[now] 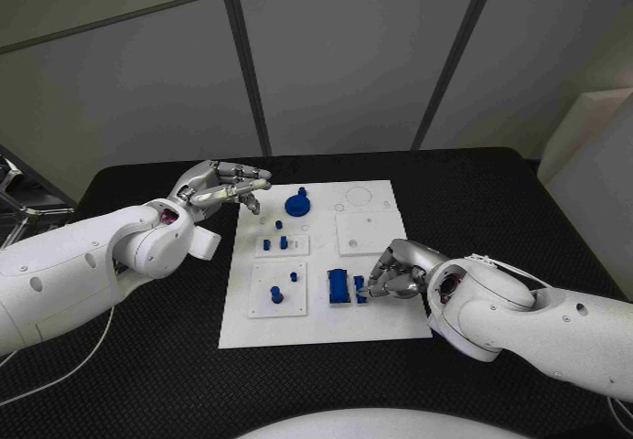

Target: Assemble the parts on the task board

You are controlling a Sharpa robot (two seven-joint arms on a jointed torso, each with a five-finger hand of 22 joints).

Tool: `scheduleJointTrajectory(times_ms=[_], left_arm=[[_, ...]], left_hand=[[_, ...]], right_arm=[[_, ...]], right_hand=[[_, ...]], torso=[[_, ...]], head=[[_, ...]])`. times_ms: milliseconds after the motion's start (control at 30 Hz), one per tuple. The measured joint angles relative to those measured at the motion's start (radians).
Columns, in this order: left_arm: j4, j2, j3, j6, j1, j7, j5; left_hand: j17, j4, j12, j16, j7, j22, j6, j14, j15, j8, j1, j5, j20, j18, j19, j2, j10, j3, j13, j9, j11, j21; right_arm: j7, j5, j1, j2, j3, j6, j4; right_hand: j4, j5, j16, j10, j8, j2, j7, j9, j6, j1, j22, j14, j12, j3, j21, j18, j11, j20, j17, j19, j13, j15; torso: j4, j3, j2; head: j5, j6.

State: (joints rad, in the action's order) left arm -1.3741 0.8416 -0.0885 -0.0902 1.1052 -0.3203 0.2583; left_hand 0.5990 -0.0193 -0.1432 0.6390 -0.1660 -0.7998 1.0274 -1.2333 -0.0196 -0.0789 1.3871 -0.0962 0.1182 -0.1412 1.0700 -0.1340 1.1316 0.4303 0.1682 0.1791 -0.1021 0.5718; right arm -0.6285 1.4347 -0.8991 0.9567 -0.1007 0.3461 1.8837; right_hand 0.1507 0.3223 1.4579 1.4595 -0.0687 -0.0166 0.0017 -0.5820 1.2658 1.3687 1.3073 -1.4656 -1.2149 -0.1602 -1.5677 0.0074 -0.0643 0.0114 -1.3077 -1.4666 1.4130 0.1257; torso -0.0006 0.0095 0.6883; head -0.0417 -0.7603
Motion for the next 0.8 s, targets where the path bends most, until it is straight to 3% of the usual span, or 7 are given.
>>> scheduleJointTrajectory(times_ms=[100, 233, 367, 533, 667, 800], left_arm=[[0.000, 0.000, 0.000, 0.000, 0.000, 0.000, 0.000], [0.001, 0.000, 0.000, 0.000, 0.000, 0.000, 0.000], [0.001, 0.000, 0.000, 0.000, 0.000, 0.000, 0.000], [0.002, -0.002, 0.000, 0.000, 0.000, 0.000, 0.000], [0.002, -0.003, 0.000, 0.000, 0.000, 0.000, 0.000], [0.003, -0.003, 0.000, 0.000, 0.000, 0.000, 0.000]], left_hand=[[0.000, 0.000, 0.000, 0.000, 0.000, 0.000, 0.000, 0.000, 0.000, 0.000, 0.000, 0.000, 0.000, 0.000, 0.000, 0.000, 0.000, 0.000, 0.000, 0.000, 0.000, 0.000], [0.000, 0.000, 0.000, 0.000, 0.000, 0.000, 0.000, 0.000, 0.000, 0.000, 0.000, 0.000, 0.000, 0.000, 0.000, 0.000, 0.000, 0.000, 0.000, 0.000, 0.000, 0.000], [0.000, 0.000, 0.000, 0.000, 0.000, 0.000, 0.000, 0.000, 0.000, 0.000, 0.000, 0.000, 0.000, 0.000, 0.000, 0.000, 0.000, 0.000, 0.000, 0.000, 0.000, 0.000], [0.000, 0.000, 0.000, 0.000, 0.000, 0.000, 0.000, 0.000, 0.000, 0.000, 0.000, 0.000, 0.000, 0.000, 0.000, 0.000, 0.000, 0.000, 0.000, 0.000, 0.000, 0.000], [0.000, 0.000, 0.000, 0.000, 0.000, 0.000, 0.000, 0.000, 0.000, 0.000, 0.000, 0.000, 0.000, 0.000, 0.000, 0.000, 0.000, 0.000, 0.000, 0.000, 0.000, 0.000], [0.000, 0.000, 0.000, 0.000, 0.000, 0.000, 0.000, 0.000, 0.000, 0.000, 0.000, 0.000, 0.000, 0.000, 0.000, 0.000, 0.000, 0.000, 0.000, 0.000, 0.000, 0.000]], right_arm=[[0.008, -0.001, 0.001, 0.006, 0.000, 0.006, 0.003], [0.035, -0.011, 0.001, 0.016, 0.000, 0.020, 0.009], [0.086, -0.032, 0.001, 0.023, 0.000, 0.041, 0.012], [0.156, -0.056, 0.001, 0.025, 0.000, 0.063, 0.012], [0.203, -0.066, 0.001, 0.018, 0.000, 0.065, 0.010], [0.220, -0.052, 0.000, 0.001, 0.000, 0.049, 0.007]], right_hand=[[0.020, -0.002, -0.001, 0.000, 0.000, 0.018, 0.000, 0.000, 0.000, -0.018, 0.000, 0.000, 0.005, -0.028, 0.000, 0.000, 0.000, 0.000, 0.000, 0.000, 0.017, 0.000], [0.037, -0.002, -0.009, 0.000, 0.000, -0.009, 0.004, 0.000, 0.004, -0.061, 0.000, -0.003, 0.030, -0.054, 0.000, 0.000, 0.000, 0.000, 0.000, 0.000, 0.025, 0.003], [0.044, -0.007, -0.009, -0.003, 0.000, -0.023, 0.004, -0.001, 0.004, -0.083, 0.000, 0.001, 0.030, -0.060, 0.000, 0.000, 0.003, 0.000, 0.000, 0.000, -0.036, 0.000], [0.038, -0.007, -0.015, -0.004, 0.000, -0.033, 0.007, -0.002, 0.000, -0.079, 0.000, 0.001, 0.030, -0.066, 0.000, 0.000, 0.004, 0.000, 0.000, 0.000, -0.066, 0.000], [0.014, -0.011, -0.015, -0.004, 0.000, -0.040, 0.007, -0.006, 0.000, -0.045, 0.000, 0.001, 0.027, -0.056, 0.000, 0.000, 0.004, 0.000, 0.000, 0.000, -0.070, -0.001], [-0.002, -0.017, -0.009, -0.006, 0.000, -0.037, -0.002, -0.009, 0.009, -0.022, 0.000, 0.001, 0.017, -0.053, 0.000, 0.000, 0.005, 0.000, 0.000, 0.000, -0.069, -0.001]], torso=[[0.0000, 0.0000, 0.000], [0.0000, 0.0001, 0.000], [0.0000, 0.0001, 0.000], [0.0000, 0.0000, 0.000], [0.0000, -0.0001, 0.000], [0.0002, -0.0007, 0.000]], head=[[0.000, 0.000], [0.001, 0.002], [0.003, 0.005], [0.003, 0.014], [0.003, 0.019], [0.004, 0.022]])
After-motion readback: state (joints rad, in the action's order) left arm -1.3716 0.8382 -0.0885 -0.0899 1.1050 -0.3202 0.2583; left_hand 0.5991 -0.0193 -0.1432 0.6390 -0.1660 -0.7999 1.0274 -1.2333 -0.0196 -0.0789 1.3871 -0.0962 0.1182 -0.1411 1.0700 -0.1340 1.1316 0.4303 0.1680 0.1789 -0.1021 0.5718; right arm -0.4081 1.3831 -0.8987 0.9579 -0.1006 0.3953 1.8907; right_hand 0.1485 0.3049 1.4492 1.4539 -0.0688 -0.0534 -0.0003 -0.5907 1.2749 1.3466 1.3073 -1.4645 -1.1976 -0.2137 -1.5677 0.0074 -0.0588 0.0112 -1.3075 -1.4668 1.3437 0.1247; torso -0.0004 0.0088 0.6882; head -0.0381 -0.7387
